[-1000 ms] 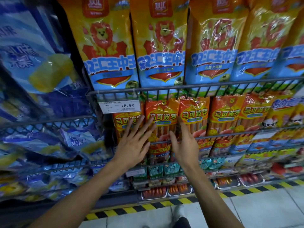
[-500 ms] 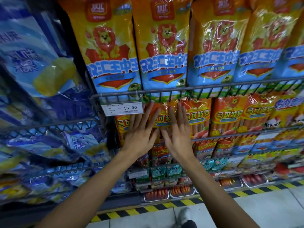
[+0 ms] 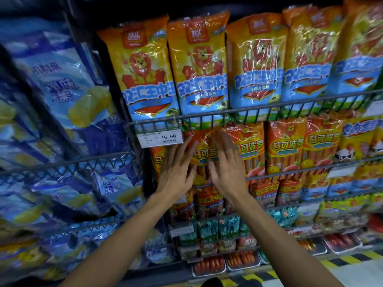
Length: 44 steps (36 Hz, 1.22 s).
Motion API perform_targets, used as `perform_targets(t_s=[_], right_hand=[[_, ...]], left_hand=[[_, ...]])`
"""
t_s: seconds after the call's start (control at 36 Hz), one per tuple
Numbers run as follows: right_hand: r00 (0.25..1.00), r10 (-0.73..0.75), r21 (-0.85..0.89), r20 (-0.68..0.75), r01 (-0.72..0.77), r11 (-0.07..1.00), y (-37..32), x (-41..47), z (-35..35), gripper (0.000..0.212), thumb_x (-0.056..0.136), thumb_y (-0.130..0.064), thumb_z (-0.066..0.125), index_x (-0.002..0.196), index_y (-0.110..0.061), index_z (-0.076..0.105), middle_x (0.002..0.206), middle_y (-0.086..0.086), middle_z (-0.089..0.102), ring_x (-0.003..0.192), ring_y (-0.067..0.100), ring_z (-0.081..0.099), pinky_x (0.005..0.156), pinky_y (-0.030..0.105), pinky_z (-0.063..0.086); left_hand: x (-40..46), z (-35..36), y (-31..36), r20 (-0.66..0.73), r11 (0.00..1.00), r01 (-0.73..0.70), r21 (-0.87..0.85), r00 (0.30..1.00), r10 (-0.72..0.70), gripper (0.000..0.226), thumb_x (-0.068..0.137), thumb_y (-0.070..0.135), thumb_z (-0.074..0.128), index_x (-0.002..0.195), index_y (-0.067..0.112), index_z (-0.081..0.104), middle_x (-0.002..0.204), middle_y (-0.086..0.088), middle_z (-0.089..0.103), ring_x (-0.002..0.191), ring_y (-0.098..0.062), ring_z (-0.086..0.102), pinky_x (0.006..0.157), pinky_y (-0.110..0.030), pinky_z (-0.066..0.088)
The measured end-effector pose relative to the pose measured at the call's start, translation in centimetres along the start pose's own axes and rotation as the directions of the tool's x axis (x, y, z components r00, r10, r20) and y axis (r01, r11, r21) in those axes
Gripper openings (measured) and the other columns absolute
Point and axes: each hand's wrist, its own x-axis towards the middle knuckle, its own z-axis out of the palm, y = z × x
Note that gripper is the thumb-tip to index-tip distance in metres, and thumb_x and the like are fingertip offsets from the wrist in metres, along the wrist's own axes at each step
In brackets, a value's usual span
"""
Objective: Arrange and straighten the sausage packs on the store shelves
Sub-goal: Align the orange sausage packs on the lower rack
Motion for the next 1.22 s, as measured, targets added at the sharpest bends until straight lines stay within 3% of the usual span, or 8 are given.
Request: perform_targets(t_s=[0.19, 0.44, 0.58, 0.69, 0.78, 0.94, 1.08, 1.22], right_hand=[[0.998, -0.038, -0.107, 0.044, 0.043, 0.993, 1.3, 0.4, 1.6, 0.064, 0.105, -0.037, 0.048, 0.161, -0.017, 0.022, 0.169, 0.001, 0.013, 0.157, 0.015, 0.004, 0.126, 0.045, 0.014], [0.999, -0.038, -0.192, -0.031, 0.031, 0.981, 2.7, 1.3, 2.1, 0.054, 0.105, -0.053, 0.031, 0.149, -0.025, 0.047, 0.156, -0.006, 0.043, 0.149, 0.015, 0.033, 0.122, 0.043, 0.02], [0.991, -0.06, -0.232, -0.122, 0.03, 0.972, 3.0, 2.2, 2.1, 0.042, 0.106, -0.045, 0.041, 0.14, -0.024, 0.057, 0.146, -0.006, 0.053, 0.136, 0.018, 0.047, 0.116, 0.042, 0.027], [0.986, -0.093, -0.218, -0.139, 0.061, 0.974, 3.2, 1.8, 2.4, 0.044, 0.106, -0.045, 0.044, 0.144, -0.022, 0.053, 0.152, -0.006, 0.048, 0.142, 0.016, 0.041, 0.12, 0.041, 0.024], [0.987, -0.093, -0.22, -0.13, 0.063, 0.973, 3.4, 1.6, 2.5, 0.047, 0.107, -0.047, 0.041, 0.145, -0.022, 0.051, 0.155, -0.006, 0.046, 0.146, 0.014, 0.036, 0.122, 0.04, 0.022], [0.991, -0.041, -0.313, -0.125, 0.0, 0.95, 2.7, 3.3, 1.5, 0.046, 0.105, -0.05, 0.04, 0.117, -0.014, 0.065, 0.117, 0.002, 0.068, 0.119, 0.026, 0.054, 0.105, 0.043, 0.034], [0.999, -0.02, -0.261, -0.034, 0.011, 0.965, 2.7, 2.5, 1.2, 0.054, 0.106, -0.053, 0.037, 0.142, -0.018, 0.055, 0.146, 0.001, 0.055, 0.141, 0.022, 0.041, 0.12, 0.042, 0.021], [0.989, -0.073, -0.098, 0.127, 0.086, 0.991, 3.2, -0.6, -0.7, 0.064, 0.107, -0.046, 0.04, 0.161, -0.018, 0.021, 0.168, -0.002, 0.018, 0.157, 0.014, 0.005, 0.126, 0.048, 0.014]], left_hand=[[0.0, 0.9, -0.1, 0.0, 0.996, 0.029, 0.079, 1.0, -0.029, 0.073, 0.105, 0.046, 0.041, 0.163, 0.029, -0.001, 0.17, 0.01, -0.012, 0.158, -0.024, 0.0, 0.126, -0.051, 0.018], [1.3, 1.8, 0.3, -0.016, 0.987, 0.09, 0.132, 0.996, -0.088, 0.065, 0.103, 0.054, 0.031, 0.158, 0.022, 0.02, 0.164, -0.005, 0.019, 0.15, -0.035, 0.018, 0.121, -0.057, 0.022], [2.2, 1.7, 0.7, -0.089, 0.987, 0.113, 0.112, 0.991, -0.103, 0.064, 0.103, 0.053, 0.035, 0.154, 0.015, 0.034, 0.152, -0.009, 0.036, 0.134, -0.036, 0.036, 0.113, -0.054, 0.03], [1.5, 1.7, 0.9, -0.065, 0.991, 0.113, 0.069, 0.992, -0.109, 0.067, 0.105, 0.056, 0.028, 0.162, 0.023, 0.014, 0.169, 0.005, 0.007, 0.152, -0.031, 0.008, 0.127, -0.049, 0.004], [1.5, 1.6, 1.0, -0.024, 0.987, 0.154, 0.036, 0.988, -0.154, 0.07, 0.104, 0.06, 0.022, 0.163, 0.029, 0.0, 0.168, 0.017, -0.015, 0.156, -0.023, -0.012, 0.122, -0.037, -0.019], [2.3, 1.0, 2.0, 0.032, 0.971, 0.215, 0.105, 0.975, -0.22, 0.067, 0.105, 0.057, 0.025, 0.161, 0.023, 0.013, 0.169, 0.003, 0.012, 0.154, -0.033, 0.007, 0.126, -0.049, -0.003], [3.8, 0.0, 2.4, 0.057, 0.952, 0.264, 0.153, 0.96, -0.275, 0.071, 0.102, 0.062, 0.026, 0.157, 0.018, 0.025, 0.163, -0.004, 0.026, 0.144, -0.034, 0.026, 0.121, -0.049, 0.013], [1.4, 1.1, 1.9, -0.007, 0.982, 0.16, 0.1, 0.987, -0.16, 0.076, 0.105, 0.06, 0.028, 0.163, 0.02, 0.001, 0.171, -0.001, 0.003, 0.157, -0.031, 0.004, 0.127, -0.051, 0.002]])
